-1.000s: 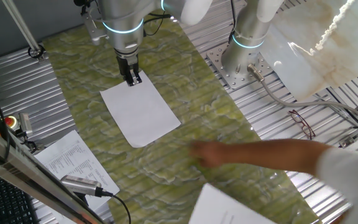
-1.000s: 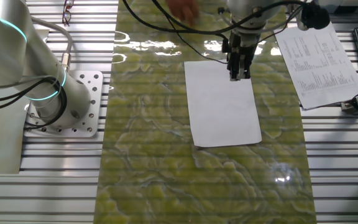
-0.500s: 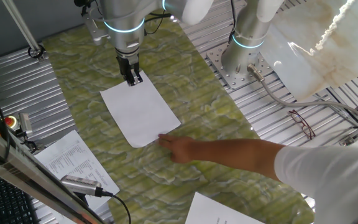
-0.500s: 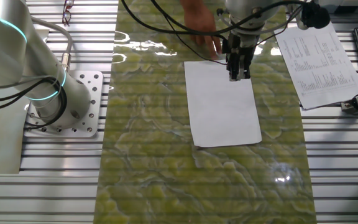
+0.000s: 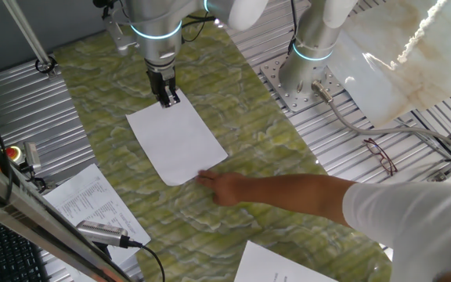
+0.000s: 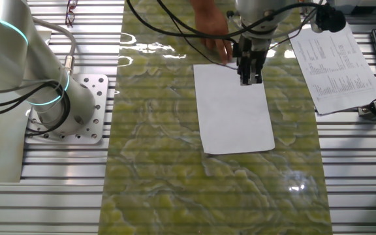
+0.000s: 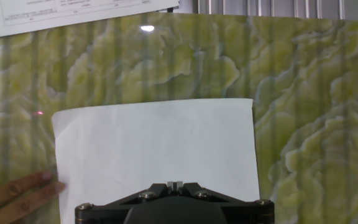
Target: Flip over and spread out the paper that is laid flat on the table
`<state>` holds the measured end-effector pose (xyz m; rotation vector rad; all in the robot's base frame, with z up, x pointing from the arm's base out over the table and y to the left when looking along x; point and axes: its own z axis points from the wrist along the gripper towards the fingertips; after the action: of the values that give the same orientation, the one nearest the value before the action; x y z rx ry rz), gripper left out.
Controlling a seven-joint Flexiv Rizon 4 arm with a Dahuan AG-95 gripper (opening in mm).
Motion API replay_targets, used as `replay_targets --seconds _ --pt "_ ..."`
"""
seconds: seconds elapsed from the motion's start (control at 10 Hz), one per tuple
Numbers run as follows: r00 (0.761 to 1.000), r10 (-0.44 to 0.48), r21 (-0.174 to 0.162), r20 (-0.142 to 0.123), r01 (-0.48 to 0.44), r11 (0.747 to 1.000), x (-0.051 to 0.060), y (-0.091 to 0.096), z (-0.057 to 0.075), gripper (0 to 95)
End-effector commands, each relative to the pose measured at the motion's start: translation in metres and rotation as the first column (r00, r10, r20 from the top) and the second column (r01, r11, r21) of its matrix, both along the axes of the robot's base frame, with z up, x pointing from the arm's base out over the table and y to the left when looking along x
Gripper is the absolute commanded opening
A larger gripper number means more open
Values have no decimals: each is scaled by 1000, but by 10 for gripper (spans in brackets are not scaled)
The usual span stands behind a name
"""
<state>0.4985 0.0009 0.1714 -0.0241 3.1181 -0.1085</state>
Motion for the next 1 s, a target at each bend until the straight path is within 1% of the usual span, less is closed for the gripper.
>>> replay_targets --seconds 0.1,0.4,0.7,1.0 --pt "1000 1 -1 7 -1 1000 1 -1 -1 0" --pt "1000 19 -2 -6 -19 1000 1 -1 -1 0" --pt "1000 21 9 -5 -21 1000 1 -1 -1 0" --pt "1000 23 9 -6 -23 1000 1 -1 -1 0"
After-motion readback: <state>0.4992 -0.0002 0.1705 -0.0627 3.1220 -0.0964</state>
